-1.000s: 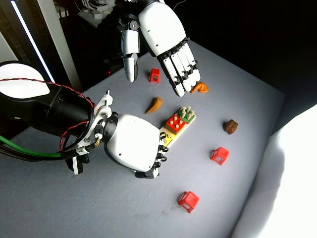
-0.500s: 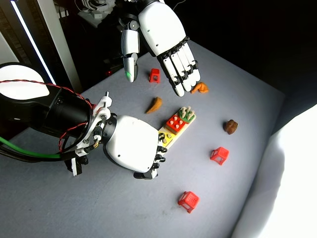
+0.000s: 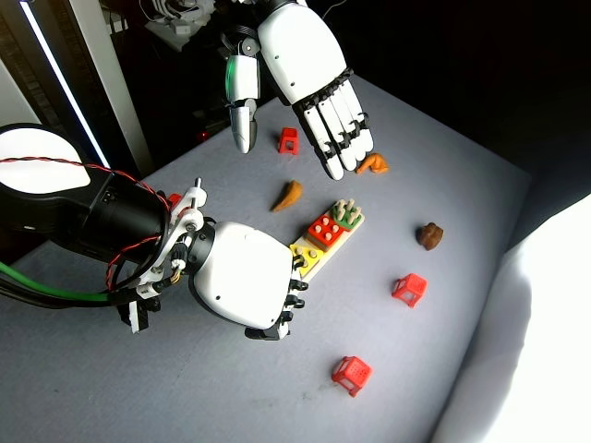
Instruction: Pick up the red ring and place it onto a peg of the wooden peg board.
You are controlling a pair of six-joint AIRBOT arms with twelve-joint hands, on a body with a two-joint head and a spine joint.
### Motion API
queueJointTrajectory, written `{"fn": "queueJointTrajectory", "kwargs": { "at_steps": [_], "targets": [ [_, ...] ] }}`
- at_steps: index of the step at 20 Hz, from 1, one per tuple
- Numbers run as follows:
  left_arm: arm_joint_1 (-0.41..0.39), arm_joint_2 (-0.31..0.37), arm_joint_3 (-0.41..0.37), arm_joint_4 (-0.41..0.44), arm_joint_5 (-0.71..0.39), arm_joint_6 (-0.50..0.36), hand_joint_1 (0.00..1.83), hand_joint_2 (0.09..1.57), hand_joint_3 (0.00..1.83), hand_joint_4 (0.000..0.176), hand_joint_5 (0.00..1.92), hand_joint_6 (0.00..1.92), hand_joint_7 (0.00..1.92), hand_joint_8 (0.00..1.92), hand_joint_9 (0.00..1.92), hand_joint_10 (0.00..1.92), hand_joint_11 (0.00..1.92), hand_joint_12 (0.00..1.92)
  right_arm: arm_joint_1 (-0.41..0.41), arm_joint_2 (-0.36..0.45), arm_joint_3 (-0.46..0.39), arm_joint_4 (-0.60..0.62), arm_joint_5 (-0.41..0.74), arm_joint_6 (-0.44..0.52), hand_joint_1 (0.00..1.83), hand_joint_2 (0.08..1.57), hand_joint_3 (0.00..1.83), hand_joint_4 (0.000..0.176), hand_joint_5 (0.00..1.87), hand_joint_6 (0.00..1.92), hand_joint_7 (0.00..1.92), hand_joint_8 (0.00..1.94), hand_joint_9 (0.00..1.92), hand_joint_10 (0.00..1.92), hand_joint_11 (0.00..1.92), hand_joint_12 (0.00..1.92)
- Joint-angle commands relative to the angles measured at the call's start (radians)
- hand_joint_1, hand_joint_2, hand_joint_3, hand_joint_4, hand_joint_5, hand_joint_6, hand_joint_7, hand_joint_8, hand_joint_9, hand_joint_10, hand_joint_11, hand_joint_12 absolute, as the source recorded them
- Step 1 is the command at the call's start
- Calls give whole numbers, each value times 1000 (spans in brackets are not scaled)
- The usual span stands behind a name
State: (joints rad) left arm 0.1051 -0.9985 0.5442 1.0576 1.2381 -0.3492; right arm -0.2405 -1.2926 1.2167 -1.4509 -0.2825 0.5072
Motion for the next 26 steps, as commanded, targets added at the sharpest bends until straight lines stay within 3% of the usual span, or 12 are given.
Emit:
{"fn": "queueJointTrajectory", "kwargs": {
  "at_steps": [1, 2, 3, 4, 5, 7, 9, 14, 15, 26],
  "targets": [
    [-7, 4, 3, 88, -2, -1, 0, 1135, 0, 0, 22, 7, 3, 1, 0, 0, 0, 0, -2, 4, 10, -21, -2, -7, 1257, 1108, 0, 0, 931, 1025, 1050, 904, 1004, 665, 806, 1083],
    [-7, 4, 3, 88, -2, -1, 0, 1140, 0, 0, 20, 6, 0, 0, 0, 0, 0, 0, -4, 2, 17, -21, -2, -9, 1139, 1081, 0, 0, 786, 552, 895, 509, 884, 475, 616, 1141],
    [-7, 3, 3, 88, -2, -1, 0, 1147, 3, 0, 14, 3, 0, 0, 0, 0, 0, 0, -7, -1, 28, -21, -1, -9, 1030, 1034, 0, 0, 669, 262, 780, 225, 745, 304, 422, 1168],
    [-7, 3, 3, 88, -2, -1, 0, 1147, 3, 0, 14, 2, 0, 0, 0, 0, 0, 0, -9, -2, 35, -21, 0, -8, 906, 1033, 0, 0, 492, 93, 583, 63, 528, 147, 126, 1226],
    [-7, 3, 3, 88, -2, -1, 0, 1148, 3, 0, 10, 1, 0, 0, 0, 0, 0, 0, -10, -3, 41, -21, 2, -8, 770, 1040, 1, 0, 378, 24, 462, 12, 404, 72, 24, 1157],
    [-7, 3, 3, 88, -2, -1, 0, 1145, 2, 0, 16, 3, 0, 0, 0, 0, 0, 0, -11, -3, 44, -21, 3, -8, 708, 906, 0, 0, 78, 6, 125, 13, 131, 6, 0, 517],
    [-7, 3, 3, 88, -2, -1, 0, 1149, 3, 0, 20, 4, 1, 0, 0, 0, 0, 0, -11, -2, 44, -21, 3, -6, 687, 855, 0, 0, 2, 0, 5, 0, 9, 0, 0, 155],
    [-7, 3, 3, 88, -2, -1, 0, 1135, 0, 0, 4, 0, 0, 0, 0, 0, 0, 0, -9, 14, 32, -21, 3, 0, 733, 831, 0, 0, 0, 0, 0, 0, 0, 0, 0, 174],
    [-7, 3, 3, 88, -2, -1, 0, 1134, 0, 0, 8, 2, 0, 0, 0, 0, 0, 0, -10, 17, 28, -21, 1, -2, 739, 849, 0, 0, 0, 0, 0, 0, 0, 0, 0, 108],
    [-8, 4, 4, 88, -2, -1, 0, 1141, 2, 0, 24, 5, 10, 4, 0, 0, 0, 0, 49, 15, 73, -21, 4, -9, 743, 866, 0, 0, 0, 0, 26, 4, 39, 7, 0, 257]
  ]
}}
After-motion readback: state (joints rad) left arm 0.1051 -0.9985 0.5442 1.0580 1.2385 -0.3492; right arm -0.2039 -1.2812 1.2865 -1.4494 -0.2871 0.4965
